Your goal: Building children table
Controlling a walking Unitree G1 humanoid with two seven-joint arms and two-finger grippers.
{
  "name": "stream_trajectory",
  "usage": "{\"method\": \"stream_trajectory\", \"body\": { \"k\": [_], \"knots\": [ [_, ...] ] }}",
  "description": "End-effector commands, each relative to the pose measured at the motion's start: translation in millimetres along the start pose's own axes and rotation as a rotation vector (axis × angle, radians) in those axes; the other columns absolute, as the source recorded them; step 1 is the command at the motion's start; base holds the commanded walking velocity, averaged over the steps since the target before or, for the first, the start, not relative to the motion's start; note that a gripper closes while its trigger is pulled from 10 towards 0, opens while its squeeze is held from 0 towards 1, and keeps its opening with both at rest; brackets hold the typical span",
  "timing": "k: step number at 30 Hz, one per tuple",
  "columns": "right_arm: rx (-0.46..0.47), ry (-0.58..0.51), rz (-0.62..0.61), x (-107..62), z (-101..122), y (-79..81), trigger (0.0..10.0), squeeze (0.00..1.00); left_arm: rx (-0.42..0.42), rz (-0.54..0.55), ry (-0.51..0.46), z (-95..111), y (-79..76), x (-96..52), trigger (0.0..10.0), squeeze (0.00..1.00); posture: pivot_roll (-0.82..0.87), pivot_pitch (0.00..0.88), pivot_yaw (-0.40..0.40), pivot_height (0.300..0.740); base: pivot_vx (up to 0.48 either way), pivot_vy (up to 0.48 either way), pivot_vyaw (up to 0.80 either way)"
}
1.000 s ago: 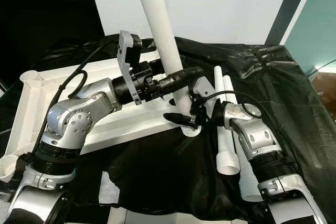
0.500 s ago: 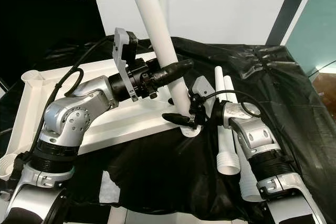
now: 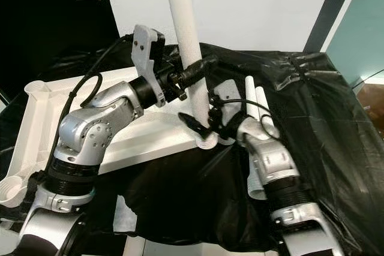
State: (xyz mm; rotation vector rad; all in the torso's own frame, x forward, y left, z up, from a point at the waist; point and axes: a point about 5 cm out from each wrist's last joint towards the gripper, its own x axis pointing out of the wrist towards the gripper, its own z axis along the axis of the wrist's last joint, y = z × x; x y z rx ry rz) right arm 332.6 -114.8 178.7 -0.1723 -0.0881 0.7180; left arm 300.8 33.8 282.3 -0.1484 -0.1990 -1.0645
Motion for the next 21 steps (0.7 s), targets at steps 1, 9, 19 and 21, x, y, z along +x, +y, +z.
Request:
{"method": "stream_trajectory", "body": {
  "k": [1,9,19,21],
  "knots": [
    [-0.005,0.006,-0.061,1.2,0.1,1.7,10.0,0.0,0.034,0.009,-0.012,7.3,-5.4,6.9,10.0,0.0,-0.02,0.0,-0.005,0.74,0.0,0.0,0.0],
    [-0.021,0.019,-0.242,12.2,-2.8,11.9,10.0,0.0,0.036,0.114,-0.025,9.9,-9.1,18.9,10.0,0.0,-0.03,0.0,0.005,0.74,0.0,0.0,0.0],
    [-0.06,0.018,-0.379,29.4,5.2,22.9,10.0,0.0,0.029,0.154,-0.035,10.4,-22.8,35.1,10.0,0.0,-0.03,0.0,0.008,0.74,0.0,0.0,0.0],
    [-0.09,0.012,-0.383,31.0,7.7,23.3,10.0,0.0,0.028,0.156,-0.03,9.4,-23.5,36.4,10.0,0.0,-0.02,0.0,0.007,0.74,0.0,0.0,0.0]
  ]
}}
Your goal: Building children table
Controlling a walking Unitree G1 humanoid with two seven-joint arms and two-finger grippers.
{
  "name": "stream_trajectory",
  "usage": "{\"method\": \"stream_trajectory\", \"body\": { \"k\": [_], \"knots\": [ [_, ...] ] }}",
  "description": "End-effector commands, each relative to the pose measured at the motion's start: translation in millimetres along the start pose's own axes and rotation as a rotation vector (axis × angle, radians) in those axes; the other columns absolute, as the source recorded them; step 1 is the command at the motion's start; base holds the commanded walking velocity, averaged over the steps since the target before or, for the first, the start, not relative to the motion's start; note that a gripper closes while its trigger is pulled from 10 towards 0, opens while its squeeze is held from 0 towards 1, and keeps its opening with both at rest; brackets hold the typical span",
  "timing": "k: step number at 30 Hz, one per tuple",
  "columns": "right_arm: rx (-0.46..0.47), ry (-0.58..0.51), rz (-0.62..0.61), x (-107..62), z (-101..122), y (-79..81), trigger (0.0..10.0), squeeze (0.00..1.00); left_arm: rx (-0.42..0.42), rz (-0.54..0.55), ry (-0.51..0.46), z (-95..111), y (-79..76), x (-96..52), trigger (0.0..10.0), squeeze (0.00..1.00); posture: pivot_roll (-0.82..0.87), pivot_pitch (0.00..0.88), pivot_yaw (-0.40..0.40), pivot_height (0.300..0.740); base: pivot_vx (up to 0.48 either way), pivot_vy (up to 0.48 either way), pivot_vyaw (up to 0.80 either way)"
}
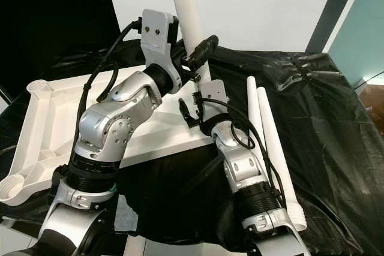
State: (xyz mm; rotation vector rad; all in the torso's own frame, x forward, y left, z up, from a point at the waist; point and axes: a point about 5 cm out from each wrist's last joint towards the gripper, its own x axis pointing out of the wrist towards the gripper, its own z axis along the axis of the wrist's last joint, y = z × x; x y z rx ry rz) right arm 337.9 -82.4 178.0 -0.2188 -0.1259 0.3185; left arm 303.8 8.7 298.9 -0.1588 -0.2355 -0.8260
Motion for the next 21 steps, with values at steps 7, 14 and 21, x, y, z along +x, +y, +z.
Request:
{"method": "stream_trajectory", "body": {
  "k": [7,14,21],
  "knots": [
    [-0.04,-0.017,0.003,6.2,6.8,7.4,10.0,0.0,-0.015,-0.079,0.017,-1.6,-20.4,8.9,10.0,0.0,-0.02,0.0,0.008,0.74,0.0,0.0,0.0],
    [-0.062,-0.018,-0.007,5.6,5.5,5.7,2.6,0.0,-0.019,-0.076,0.017,-1.8,-21.8,9.4,10.0,0.0,-0.03,0.0,0.01,0.74,0.0,0.0,0.0],
    [-0.075,-0.013,-0.004,4.0,2.0,7.4,0.0,0.0,-0.012,-0.075,0.022,-2.3,-22.6,10.3,10.0,0.0,-0.03,0.0,0.018,0.74,0.0,0.0,0.0]
  ]
}}
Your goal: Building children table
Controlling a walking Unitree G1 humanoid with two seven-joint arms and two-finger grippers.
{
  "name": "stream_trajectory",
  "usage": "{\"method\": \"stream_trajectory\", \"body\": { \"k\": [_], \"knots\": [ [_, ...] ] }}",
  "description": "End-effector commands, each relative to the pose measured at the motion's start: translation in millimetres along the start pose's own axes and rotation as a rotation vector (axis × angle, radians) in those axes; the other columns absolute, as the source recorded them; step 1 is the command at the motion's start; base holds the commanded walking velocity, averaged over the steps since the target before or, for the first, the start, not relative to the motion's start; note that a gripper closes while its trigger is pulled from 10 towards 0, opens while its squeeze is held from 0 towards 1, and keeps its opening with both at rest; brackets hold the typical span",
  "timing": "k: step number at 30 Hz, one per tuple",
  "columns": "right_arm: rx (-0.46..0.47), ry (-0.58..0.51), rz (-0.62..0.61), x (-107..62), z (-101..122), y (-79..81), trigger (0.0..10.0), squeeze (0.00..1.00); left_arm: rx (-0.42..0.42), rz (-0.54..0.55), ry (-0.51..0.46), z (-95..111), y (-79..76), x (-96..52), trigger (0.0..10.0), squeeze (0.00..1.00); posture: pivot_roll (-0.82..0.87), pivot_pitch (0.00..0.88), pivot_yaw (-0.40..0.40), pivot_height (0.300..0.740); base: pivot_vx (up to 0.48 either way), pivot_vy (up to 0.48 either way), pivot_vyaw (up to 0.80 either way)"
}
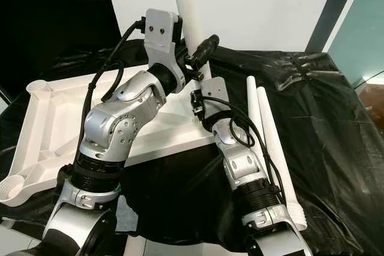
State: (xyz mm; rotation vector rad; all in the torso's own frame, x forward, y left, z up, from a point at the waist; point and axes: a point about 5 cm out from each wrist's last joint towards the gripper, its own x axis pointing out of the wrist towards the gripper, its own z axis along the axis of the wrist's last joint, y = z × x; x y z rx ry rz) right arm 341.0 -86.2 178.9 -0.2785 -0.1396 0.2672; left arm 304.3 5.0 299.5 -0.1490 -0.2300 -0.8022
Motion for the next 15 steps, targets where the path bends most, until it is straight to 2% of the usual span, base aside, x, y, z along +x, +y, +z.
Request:
{"method": "stream_trajectory", "body": {
  "k": [1,5,7,8,9,12,13,15],
  "knots": [
    [-0.011,-0.016,0.043,1.6,3.1,12.0,0.0,0.0,-0.021,-0.099,0.014,-1.8,-20.6,6.8,10.0,0.0,-0.03,0.0,0.018,0.74,0.0,0.0,0.0],
    [-0.008,-0.019,0.048,0.9,3.2,13.6,0.0,0.0,-0.012,-0.096,0.014,-1.8,-20.0,7.0,10.0,0.0,-0.03,0.0,0.02,0.74,0.0,0.0,0.0],
    [0.023,-0.009,0.048,-0.6,1.9,14.7,0.0,0.0,-0.006,-0.092,0.015,-2.2,-19.1,7.0,10.0,0.0,-0.03,0.0,0.02,0.74,0.0,0.0,0.0],
    [0.06,-0.002,0.036,-1.4,1.3,14.1,9.9,0.0,-0.017,-0.092,0.011,-2.1,-18.3,6.6,10.0,0.78,-0.03,0.0,0.02,0.74,0.0,0.0,0.0],
    [0.098,0.006,0.023,-1.9,0.9,13.5,10.0,0.0,-0.019,-0.09,0.008,-1.7,-17.4,6.1,10.0,1.0,-0.03,0.0,0.02,0.74,0.0,0.0,0.0],
    [0.132,0.01,0.013,-2.4,1.0,12.7,10.0,0.0,-0.019,-0.087,0.007,-1.3,-16.4,5.6,10.0,1.0,-0.03,0.0,0.02,0.74,0.0,0.0,0.0],
    [0.18,0.015,-0.006,-2.9,0.8,10.7,10.0,0.0,0.004,-0.084,0.003,-0.4,-13.7,3.8,10.0,0.0,-0.03,0.0,0.019,0.74,0.0,0.0,0.0],
    [0.202,0.022,-0.021,-3.0,-0.2,8.9,10.0,0.0,0.011,-0.085,0.002,-0.3,-12.6,2.7,10.0,0.0,-0.03,0.0,0.019,0.74,0.0,0.0,0.0]
  ]
}}
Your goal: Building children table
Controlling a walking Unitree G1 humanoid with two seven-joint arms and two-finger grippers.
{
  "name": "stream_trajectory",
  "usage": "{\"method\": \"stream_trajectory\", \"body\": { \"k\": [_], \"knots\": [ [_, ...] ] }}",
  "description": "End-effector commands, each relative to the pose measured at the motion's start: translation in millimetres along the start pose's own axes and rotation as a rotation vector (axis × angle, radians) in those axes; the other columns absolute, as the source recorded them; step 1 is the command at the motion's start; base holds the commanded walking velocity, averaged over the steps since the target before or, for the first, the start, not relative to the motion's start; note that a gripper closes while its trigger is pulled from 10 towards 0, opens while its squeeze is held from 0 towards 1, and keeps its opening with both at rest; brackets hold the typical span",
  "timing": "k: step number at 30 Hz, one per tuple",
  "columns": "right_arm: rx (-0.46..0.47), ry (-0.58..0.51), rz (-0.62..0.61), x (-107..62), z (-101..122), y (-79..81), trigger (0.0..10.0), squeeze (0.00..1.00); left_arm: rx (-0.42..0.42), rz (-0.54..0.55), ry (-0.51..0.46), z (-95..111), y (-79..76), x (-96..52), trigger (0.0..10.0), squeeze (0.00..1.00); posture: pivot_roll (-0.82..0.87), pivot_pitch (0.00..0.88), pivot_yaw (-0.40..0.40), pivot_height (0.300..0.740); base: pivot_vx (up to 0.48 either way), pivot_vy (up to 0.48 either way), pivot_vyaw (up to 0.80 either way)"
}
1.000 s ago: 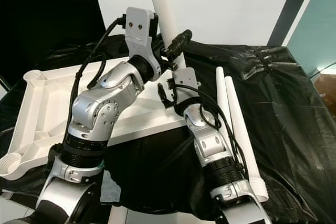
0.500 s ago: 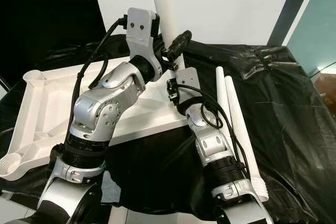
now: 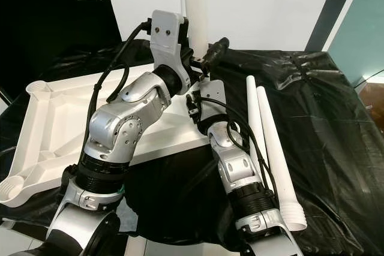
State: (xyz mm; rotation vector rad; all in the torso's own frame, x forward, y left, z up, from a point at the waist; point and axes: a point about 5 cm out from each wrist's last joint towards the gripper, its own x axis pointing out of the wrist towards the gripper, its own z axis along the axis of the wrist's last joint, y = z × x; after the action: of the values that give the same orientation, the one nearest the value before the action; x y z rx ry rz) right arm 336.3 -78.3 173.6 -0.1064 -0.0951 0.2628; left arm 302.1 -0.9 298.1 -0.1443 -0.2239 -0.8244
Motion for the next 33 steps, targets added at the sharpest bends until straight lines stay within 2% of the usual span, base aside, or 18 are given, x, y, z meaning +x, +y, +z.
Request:
{"method": "stream_trajectory", "body": {
  "k": [1,8,12,19,26,29,33],
  "knots": [
    [0.049,0.002,-0.025,-0.2,1.4,-3.8,10.0,0.0,0.023,-0.076,-0.008,1.8,-6.5,-2.0,10.0,0.0,-0.03,0.0,0.019,0.74,0.0,0.0,0.0],
    [0.066,0.013,-0.078,-0.4,-2.1,-15.5,10.0,0.0,0.048,-0.12,-0.007,-1.2,-6.2,-11.6,10.0,0.0,-0.03,0.0,0.015,0.74,0.0,0.0,0.0],
    [0.073,0.03,-0.134,-3.5,-7.5,-29.8,10.0,0.0,0.072,-0.153,0.016,-9.7,-3.3,-23.2,10.0,0.0,-0.03,0.0,0.012,0.74,0.0,0.0,0.0],
    [0.062,0.054,-0.183,-11.3,-15.4,-44.6,10.0,0.0,0.083,-0.124,0.079,-25.8,7.9,-36.4,10.0,0.0,-0.03,0.0,0.017,0.74,0.0,0.0,0.0],
    [0.075,0.075,-0.209,-18.7,-21.5,-47.9,10.0,0.0,0.09,-0.099,0.136,-40.2,14.2,-47.7,10.0,0.0,-0.03,0.0,0.015,0.74,0.0,0.0,0.0],
    [0.086,0.106,-0.217,-23.7,-30.6,-48.5,10.0,0.0,0.101,-0.092,0.173,-49.1,16.9,-54.3,10.0,0.0,-0.03,0.0,0.013,0.74,0.0,0.0,0.0],
    [0.089,0.138,-0.257,-30.8,-40.0,-55.1,10.0,0.0,0.129,-0.129,0.231,-62.8,16.1,-65.2,10.0,0.0,-0.03,0.0,0.013,0.74,0.0,0.0,0.0]
  ]
}}
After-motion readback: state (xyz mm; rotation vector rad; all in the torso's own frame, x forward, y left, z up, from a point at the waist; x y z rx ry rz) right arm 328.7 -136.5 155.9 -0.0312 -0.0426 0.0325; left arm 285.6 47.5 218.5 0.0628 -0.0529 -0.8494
